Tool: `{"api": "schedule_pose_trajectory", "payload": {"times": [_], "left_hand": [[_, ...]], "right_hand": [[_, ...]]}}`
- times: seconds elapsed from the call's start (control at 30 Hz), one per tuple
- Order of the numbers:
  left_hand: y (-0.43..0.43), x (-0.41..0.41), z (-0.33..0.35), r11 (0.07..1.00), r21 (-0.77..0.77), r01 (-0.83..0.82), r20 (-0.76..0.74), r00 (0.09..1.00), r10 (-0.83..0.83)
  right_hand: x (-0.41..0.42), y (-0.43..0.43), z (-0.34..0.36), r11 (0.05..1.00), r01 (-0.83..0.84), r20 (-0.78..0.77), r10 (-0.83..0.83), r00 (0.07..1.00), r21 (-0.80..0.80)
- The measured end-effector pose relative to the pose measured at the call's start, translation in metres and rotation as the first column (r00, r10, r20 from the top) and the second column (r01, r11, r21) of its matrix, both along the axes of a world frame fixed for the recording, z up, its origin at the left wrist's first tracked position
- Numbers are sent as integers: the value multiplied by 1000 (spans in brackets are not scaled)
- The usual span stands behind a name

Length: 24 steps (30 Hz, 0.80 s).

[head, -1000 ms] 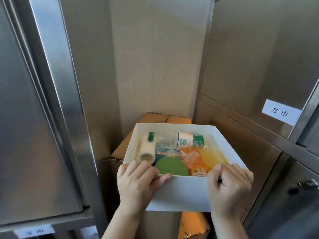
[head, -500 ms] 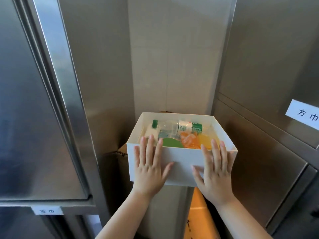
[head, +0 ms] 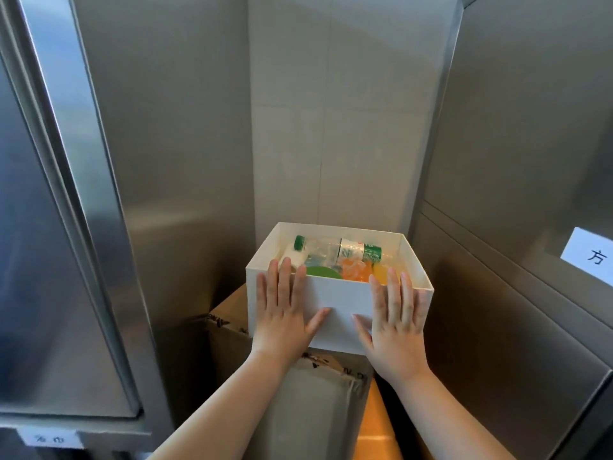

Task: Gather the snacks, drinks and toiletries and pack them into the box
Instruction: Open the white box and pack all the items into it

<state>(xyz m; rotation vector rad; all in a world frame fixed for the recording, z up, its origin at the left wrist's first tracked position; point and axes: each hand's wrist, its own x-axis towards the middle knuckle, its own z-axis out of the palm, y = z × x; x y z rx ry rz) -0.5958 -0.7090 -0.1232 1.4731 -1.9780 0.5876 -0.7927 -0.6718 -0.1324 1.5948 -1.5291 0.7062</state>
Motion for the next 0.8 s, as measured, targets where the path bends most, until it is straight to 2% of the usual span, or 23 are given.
{"api": "schedule_pose_trajectory", "payload": {"times": [0.8], "left_hand": [[-213, -71, -4, 998, 59, -27, 9, 1000, 26]], "right_hand": [[-63, -223, -5, 991, -38, 110, 24, 994, 127]]}}
